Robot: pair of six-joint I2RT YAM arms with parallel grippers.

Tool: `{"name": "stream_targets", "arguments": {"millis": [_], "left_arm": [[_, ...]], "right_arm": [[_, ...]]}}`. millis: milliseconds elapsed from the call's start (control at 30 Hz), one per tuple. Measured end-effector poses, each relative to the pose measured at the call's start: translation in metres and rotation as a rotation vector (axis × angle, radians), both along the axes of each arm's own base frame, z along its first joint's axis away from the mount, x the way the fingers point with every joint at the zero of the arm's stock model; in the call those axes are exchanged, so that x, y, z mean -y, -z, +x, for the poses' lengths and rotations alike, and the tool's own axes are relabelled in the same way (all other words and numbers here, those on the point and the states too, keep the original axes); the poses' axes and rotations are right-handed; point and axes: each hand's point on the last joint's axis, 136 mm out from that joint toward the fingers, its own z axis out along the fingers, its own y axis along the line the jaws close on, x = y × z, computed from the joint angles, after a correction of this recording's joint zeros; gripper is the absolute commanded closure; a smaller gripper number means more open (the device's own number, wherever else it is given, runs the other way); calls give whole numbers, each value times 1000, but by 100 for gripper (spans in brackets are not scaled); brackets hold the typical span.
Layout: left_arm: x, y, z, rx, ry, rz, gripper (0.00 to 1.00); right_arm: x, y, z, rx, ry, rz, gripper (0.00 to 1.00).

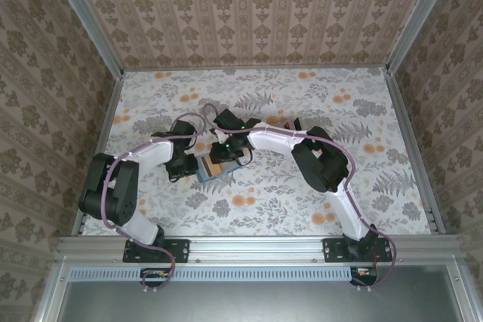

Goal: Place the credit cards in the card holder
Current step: Insert the credit card into the card slot.

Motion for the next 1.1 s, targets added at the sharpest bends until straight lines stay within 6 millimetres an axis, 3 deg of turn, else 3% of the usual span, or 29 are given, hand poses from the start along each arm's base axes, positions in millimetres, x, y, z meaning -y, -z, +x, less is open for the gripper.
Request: {"name": "stream_targets", "arguments": {"millis": [667, 767, 867, 1100], "left_arm": [[0, 0, -1, -14, 4, 9, 83], [0, -2, -1, -7, 4, 7, 83], [0, -5, 0, 9, 4, 2, 83], [15, -18, 13, 77, 25, -84, 81]], "right_arm": [[-25, -10, -8, -15, -64, 112, 70], [-26, -11, -5, -5, -64, 119, 59], [-22, -9, -2, 2, -63, 114, 53], [7, -22, 0, 18, -21, 96, 53]]}}
